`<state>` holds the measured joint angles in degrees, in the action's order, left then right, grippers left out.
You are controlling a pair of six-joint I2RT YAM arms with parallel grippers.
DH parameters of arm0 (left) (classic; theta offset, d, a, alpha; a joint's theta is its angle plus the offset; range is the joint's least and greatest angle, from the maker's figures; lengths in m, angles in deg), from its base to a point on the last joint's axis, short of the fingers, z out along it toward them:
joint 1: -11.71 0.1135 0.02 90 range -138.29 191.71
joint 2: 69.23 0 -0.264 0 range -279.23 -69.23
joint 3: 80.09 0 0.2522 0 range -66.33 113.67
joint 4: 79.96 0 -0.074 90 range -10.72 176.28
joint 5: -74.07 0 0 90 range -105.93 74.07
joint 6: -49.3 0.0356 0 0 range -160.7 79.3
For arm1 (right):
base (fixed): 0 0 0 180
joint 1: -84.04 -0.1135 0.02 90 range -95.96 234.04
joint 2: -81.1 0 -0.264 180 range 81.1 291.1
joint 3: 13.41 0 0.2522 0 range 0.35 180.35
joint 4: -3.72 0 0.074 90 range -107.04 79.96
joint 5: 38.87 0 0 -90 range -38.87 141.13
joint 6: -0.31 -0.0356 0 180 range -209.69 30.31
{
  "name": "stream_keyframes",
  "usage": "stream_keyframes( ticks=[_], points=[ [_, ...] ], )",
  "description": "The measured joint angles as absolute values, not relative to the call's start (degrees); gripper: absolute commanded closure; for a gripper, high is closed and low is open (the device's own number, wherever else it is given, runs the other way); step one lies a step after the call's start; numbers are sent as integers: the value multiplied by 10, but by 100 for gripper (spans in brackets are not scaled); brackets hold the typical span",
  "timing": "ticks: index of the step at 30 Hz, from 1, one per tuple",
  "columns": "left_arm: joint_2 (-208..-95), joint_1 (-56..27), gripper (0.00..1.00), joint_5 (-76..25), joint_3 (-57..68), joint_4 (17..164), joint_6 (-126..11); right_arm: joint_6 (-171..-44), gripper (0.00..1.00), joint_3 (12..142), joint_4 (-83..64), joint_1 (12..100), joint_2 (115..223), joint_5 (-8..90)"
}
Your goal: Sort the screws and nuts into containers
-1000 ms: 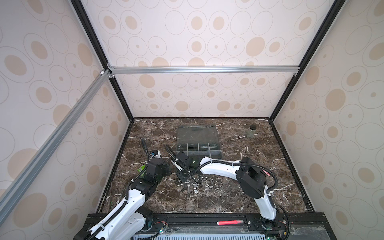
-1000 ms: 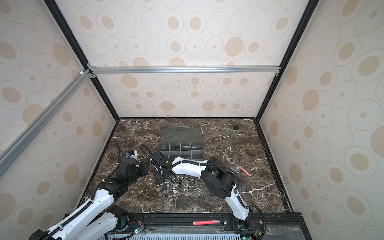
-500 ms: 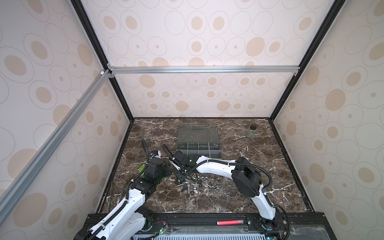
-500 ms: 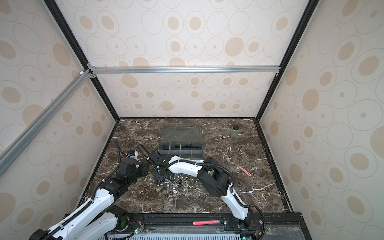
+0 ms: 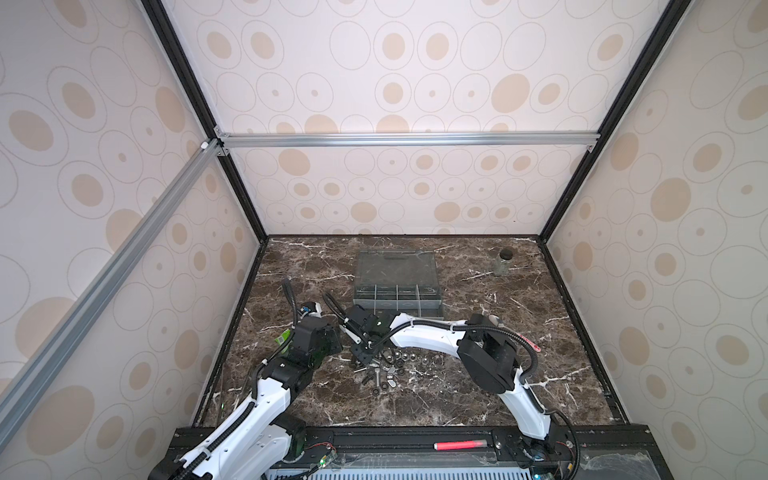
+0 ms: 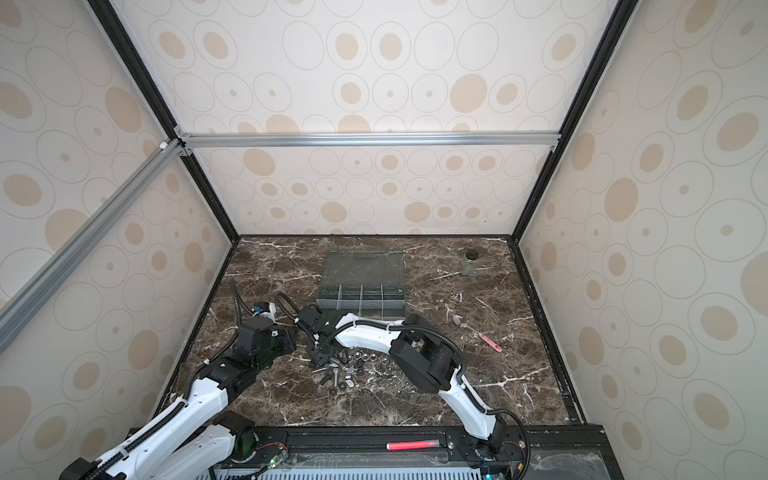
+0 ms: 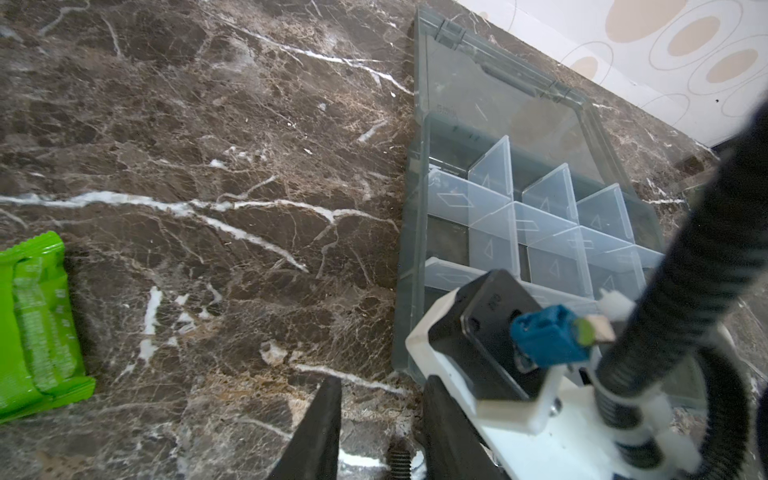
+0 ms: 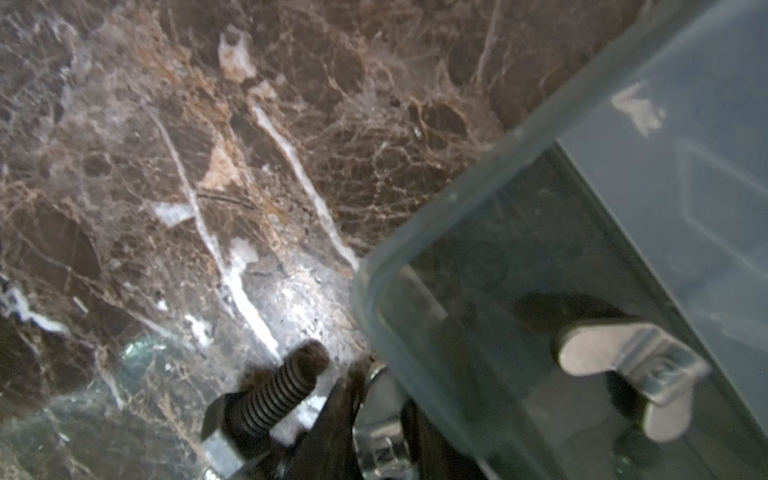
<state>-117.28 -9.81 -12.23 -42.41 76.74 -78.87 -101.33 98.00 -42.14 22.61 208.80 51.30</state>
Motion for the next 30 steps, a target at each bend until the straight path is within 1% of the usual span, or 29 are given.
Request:
stream_keyframes(
  ticks=[8, 15, 21, 26, 30],
  points=[
    [-1166, -98, 66, -122, -431, 767, -798, -1014, 84, 954, -395, 226, 2075, 505],
    [-1163, -96, 66, -122, -433, 767, -804, -1012, 85, 933, -393, 226, 2052, 496],
    [-1161, -95, 66, -120, -434, 767, -810, -995, 86, 934, -397, 228, 2003, 501],
    [-1161, -95, 66, -121, -434, 767, -813, -971, 86, 942, -403, 242, 1960, 524],
    [-1161, -95, 66, -120, -434, 768, -814, -955, 87, 946, -407, 266, 1948, 544]
  ],
)
